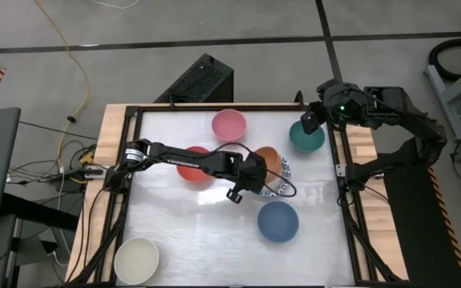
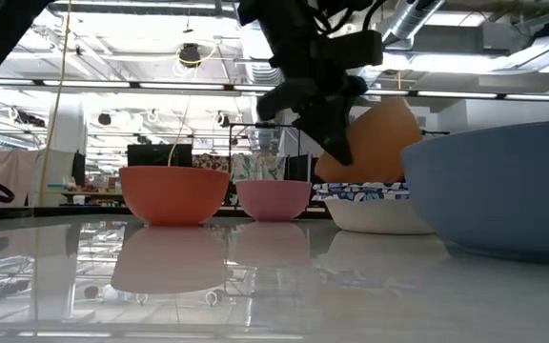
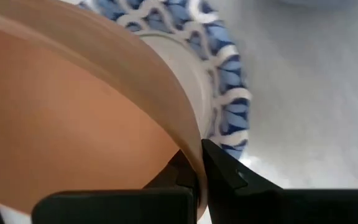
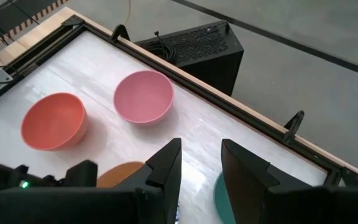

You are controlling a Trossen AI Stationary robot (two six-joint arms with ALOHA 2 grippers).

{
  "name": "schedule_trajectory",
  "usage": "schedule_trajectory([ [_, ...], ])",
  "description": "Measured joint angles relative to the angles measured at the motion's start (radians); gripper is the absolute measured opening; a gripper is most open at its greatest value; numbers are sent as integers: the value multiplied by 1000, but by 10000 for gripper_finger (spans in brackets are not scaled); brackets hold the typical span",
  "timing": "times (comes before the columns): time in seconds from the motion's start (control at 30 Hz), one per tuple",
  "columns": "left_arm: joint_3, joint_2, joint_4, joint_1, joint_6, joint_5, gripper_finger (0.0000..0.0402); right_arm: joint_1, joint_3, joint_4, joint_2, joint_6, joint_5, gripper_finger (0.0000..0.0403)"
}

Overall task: Nest bowls inside each other
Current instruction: Stack the brown bowl on top of the white patterned bowl

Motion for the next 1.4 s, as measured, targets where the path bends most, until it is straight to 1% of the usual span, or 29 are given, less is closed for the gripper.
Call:
schedule_trajectory([
  [0.1,0,0,10,-11,56,-2,0,0,0,0,0,0,4,134],
  [0.27,0,0,10,-16,162,-55,0,0,0,1,1,0,5,134],
  [0.37,0,0,-1,-16,224,-61,0,0,0,1,2,0,4,134],
  [0.57,0,-1,-2,-18,242,-47,0,0,0,1,2,1,-2,134],
  [0.67,0,-1,-2,-18,241,-47,8,0,0,1,2,1,-2,134],
  [0.83,0,-1,-4,-17,240,-47,43,0,0,1,2,1,-3,134],
  [1.1,0,-1,-2,-13,230,-54,128,0,0,-1,2,1,-6,134],
  [1.17,0,-1,2,-13,225,-86,148,0,0,-5,2,1,-6,134],
  [1.27,0,-1,12,-12,210,-179,173,0,0,-5,2,1,-6,134],
  [1.33,0,-1,25,-10,190,-259,184,0,0,-5,2,1,-6,134],
  [1.4,0,-2,30,-5,184,-287,189,0,0,-5,2,1,-7,134],
])
